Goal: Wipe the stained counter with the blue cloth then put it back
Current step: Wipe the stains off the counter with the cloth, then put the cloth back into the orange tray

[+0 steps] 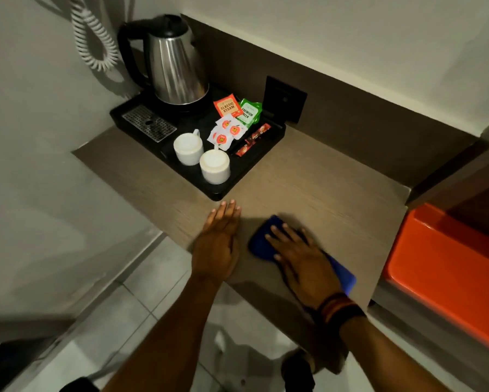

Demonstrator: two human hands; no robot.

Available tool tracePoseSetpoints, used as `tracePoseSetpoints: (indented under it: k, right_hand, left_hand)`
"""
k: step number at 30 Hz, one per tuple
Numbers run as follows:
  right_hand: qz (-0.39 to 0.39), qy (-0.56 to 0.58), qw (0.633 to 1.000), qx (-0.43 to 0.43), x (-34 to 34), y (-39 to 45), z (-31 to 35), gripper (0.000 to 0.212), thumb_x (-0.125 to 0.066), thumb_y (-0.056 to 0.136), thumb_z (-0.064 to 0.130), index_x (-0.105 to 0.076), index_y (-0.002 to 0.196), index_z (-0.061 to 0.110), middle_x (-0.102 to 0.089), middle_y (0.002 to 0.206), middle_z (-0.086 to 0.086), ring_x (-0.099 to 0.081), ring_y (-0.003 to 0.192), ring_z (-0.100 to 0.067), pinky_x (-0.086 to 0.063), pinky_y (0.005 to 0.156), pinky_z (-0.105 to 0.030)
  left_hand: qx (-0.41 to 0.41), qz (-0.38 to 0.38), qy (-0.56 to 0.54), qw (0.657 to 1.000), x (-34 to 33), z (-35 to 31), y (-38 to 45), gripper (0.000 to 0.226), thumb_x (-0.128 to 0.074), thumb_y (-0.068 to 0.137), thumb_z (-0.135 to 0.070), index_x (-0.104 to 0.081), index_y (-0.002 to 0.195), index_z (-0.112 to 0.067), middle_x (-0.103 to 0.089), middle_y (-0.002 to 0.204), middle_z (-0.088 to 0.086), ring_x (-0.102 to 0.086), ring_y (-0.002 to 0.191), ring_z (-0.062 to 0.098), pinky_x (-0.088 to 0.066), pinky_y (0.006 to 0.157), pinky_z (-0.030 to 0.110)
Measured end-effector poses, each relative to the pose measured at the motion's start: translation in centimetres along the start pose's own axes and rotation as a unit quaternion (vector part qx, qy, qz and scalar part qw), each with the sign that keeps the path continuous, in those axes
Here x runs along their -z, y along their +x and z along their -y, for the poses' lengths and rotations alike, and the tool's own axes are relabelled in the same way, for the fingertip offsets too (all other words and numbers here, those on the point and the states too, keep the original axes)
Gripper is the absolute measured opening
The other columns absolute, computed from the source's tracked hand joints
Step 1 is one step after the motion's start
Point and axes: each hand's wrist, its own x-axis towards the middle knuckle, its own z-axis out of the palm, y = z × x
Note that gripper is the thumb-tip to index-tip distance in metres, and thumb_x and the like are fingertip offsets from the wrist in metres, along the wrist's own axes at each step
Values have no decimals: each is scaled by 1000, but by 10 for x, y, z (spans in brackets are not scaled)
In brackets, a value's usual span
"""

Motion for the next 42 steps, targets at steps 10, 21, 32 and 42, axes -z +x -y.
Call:
tracePoseSetpoints:
  k: [10, 21, 32, 42]
  right_hand:
    - [-68, -12, 990, -123, 2, 82, -23, 50, -35, 107, 33, -31, 156, 28, -28, 166, -1, -18, 154, -21, -7, 127, -48]
    - [-52, -34, 990, -123, 26, 26, -72, 50, -29, 107, 42, -30, 156, 33, -24, 167, 3, -12, 155, -18, -6, 127, -46]
    - [-26, 26, 998, -42, -25, -41, 36, 49, -44, 105, 19, -38, 154, 24, -27, 166, 1, -16, 155, -19, -5, 128, -42]
    - [-157, 90, 961, -211, 53, -119, -47, 51, -50, 103, 7, -43, 152, 19, -40, 159, -10, -39, 146, -28, -24, 120, -30]
  left_hand:
    - [2, -15, -5, 1000, -4, 2, 0, 64, -32, 98, -29, -31, 160, -15, -30, 168, 6, -23, 156, 22, -17, 128, 48]
    - [2, -44, -19, 999, -8, 4, 1, 62, -32, 99, -29, -33, 159, -14, -31, 167, 7, -23, 156, 22, -10, 130, 41]
    - [86, 32, -2, 996, 26, -41, -9, 68, -42, 101, -8, -17, 163, -16, -13, 173, 6, -4, 159, 20, 1, 129, 38]
    - [-38, 43, 6, 998, -11, -145, -45, 61, -32, 108, -23, -9, 164, -14, -6, 173, 4, -2, 159, 19, 7, 128, 33]
